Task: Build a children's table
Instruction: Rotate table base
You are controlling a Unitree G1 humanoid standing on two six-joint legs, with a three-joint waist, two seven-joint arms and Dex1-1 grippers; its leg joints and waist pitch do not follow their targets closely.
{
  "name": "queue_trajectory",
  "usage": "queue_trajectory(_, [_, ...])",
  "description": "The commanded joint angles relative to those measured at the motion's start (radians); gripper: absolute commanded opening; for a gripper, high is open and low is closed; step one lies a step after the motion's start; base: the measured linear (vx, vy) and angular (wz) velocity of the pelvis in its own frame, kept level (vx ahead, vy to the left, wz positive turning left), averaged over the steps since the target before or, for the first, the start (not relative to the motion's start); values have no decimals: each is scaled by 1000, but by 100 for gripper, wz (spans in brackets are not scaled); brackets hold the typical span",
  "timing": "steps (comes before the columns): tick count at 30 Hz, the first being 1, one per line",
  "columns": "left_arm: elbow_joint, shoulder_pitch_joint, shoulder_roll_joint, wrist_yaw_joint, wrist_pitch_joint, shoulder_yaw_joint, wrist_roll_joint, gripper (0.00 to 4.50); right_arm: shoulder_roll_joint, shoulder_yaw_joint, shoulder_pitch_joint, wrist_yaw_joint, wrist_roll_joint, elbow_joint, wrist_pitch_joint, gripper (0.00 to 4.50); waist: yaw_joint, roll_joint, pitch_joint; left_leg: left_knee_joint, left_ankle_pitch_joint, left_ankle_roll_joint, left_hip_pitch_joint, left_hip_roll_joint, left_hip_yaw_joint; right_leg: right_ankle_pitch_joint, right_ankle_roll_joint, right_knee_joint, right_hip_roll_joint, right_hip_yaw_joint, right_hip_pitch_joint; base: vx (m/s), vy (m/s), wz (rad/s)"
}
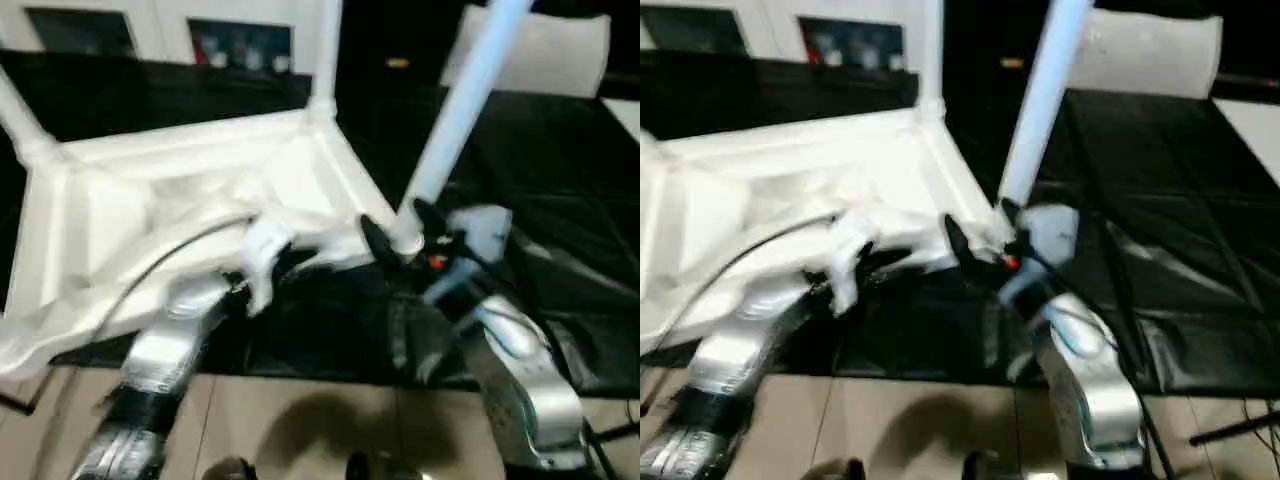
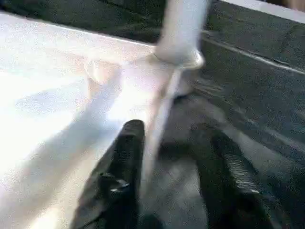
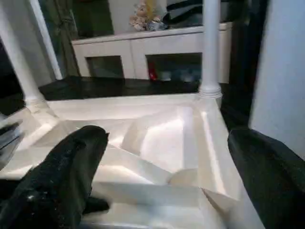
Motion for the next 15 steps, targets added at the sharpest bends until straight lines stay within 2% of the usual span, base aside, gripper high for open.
queue_trajectory(1, [-78, 13, 5, -10, 50, -3, -22, 221, 4, 15, -14, 6, 10, 7, 15, 450, -4, 11, -51, -64, -129, 60, 10, 41, -12, -62, -218, -54, -43, 54, 51, 0, 0, 0])
queue_trajectory(2, [-171, 69, 24, -10, 98, -2, -40, 229, 16, 31, -41, 3, -2, 45, 15, 450, -1, 13, -51, -63, -135, 57, 16, 41, -10, -72, -214, -57, -42, 55, 48, 0, 0, 0])
queue_trajectory(3, [-279, 139, 49, 0, 159, 1, -46, 232, 38, 53, -85, -4, -20, 109, 20, 450, -1, 17, -50, -67, -141, 44, 12, 46, -17, -79, -221, -49, -49, 54, 51, 0, 0, 0])
queue_trajectory(4, [-347, 182, 66, 12, 203, 3, -50, 239, 51, 66, -111, -9, -30, 148, 26, 450, -10, 13, -40, -79, -183, 30, -1, 43, -18, -156, -202, -59, -45, 50, 54, 0, 0, 0])
queue_trajectory(5, [-347, 182, 66, 12, 203, 3, -50, 252, 51, 66, -111, -9, -30, 148, 26, 450, -12, 15, -42, -75, -207, 19, 10, 46, -16, -186, -197, -62, -46, 53, 48, 0, 0, 0])
queue_trajectory(6, [-363, 194, 72, 15, 215, 4, -47, 265, 57, 68, -120, -12, -30, 162, 33, 450, -15, 17, -43, -69, -202, 13, 16, 40, -13, -183, -186, -65, -42, 58, 42, 0, 0, 0])
queue_trajectory(7, [-431, 249, 99, 40, 273, 15, -11, 273, 85, 71, -172, -40, -40, 242, 53, 450, -16, 20, -41, -73, -188, 8, 9, 40, -17, -154, -189, -60, -40, 56, 47, 0, 0, 0])
queue_trajectory(8, [-450, 267, 109, 54, 294, 22, 12, 277, 97, 68, -194, -57, -48, 279, 52, 450, -19, 18, -43, -73, -186, 7, 8, 41, -17, -146, -189, -59, -40, 55, 49, 0, 0, 0])
queue_trajectory(11, [-465, 289, 113, 80, 342, 38, 39, 295, 124, 42, -243, -108, -59, 364, 50, 450, -23, 22, -41, -71, -166, -5, 12, 37, -15, -130, -179, -58, -37, 57, 46, 0, 0, 0])
queue_trajectory(12, [-494, 305, 124, 114, 401, 46, 39, 314, 137, 22, -280, -146, -62, 428, 48, 450, -22, 24, -44, -69, -156, -10, 15, 36, -15, -109, -180, -53, -37, 57, 47, 0, 0, 0])
queue_trajectory(15, [-531, 316, 142, 168, 492, 51, 45, 314, 141, -15, -335, -198, -65, 527, 21, 450, -22, 26, -48, -64, -107, -11, 15, 33, -13, -18, -189, -44, -32, 55, 51, 0, 0, 0])
